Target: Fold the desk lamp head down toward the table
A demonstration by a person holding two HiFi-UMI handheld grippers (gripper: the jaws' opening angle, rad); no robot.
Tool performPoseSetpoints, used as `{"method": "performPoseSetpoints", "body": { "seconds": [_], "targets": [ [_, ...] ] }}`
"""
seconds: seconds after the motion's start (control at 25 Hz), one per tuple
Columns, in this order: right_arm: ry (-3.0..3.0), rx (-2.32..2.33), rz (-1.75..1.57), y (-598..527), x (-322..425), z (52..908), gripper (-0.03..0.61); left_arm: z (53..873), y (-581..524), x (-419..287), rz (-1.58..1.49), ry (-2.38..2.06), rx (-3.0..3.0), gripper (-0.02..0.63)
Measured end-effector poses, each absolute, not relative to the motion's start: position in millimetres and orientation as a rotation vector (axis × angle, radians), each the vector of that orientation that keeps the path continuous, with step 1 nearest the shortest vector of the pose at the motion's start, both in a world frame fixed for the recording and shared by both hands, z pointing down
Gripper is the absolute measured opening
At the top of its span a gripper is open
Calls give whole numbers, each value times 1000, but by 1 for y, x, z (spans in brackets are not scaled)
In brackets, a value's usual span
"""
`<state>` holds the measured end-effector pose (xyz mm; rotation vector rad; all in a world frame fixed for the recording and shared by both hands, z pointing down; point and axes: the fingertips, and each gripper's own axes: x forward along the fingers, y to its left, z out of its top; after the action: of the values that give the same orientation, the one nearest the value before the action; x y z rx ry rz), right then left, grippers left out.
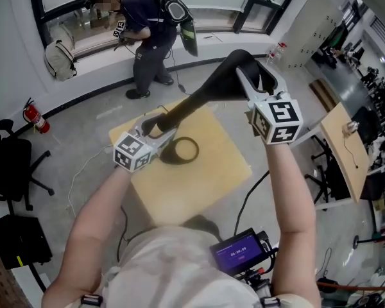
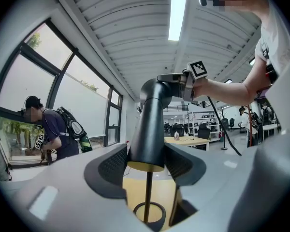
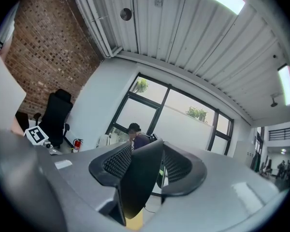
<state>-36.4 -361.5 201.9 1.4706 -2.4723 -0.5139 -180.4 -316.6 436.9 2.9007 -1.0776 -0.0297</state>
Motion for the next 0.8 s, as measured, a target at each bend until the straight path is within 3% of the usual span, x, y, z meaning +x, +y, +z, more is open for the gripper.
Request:
{"method": "performPoseSetpoints", "body": {
  "seconds": [0.8],
  "targets": [
    [-2557, 1542, -262, -376, -7, 224, 204, 423, -309, -189, 96, -1109, 2964, 232]
  ]
}}
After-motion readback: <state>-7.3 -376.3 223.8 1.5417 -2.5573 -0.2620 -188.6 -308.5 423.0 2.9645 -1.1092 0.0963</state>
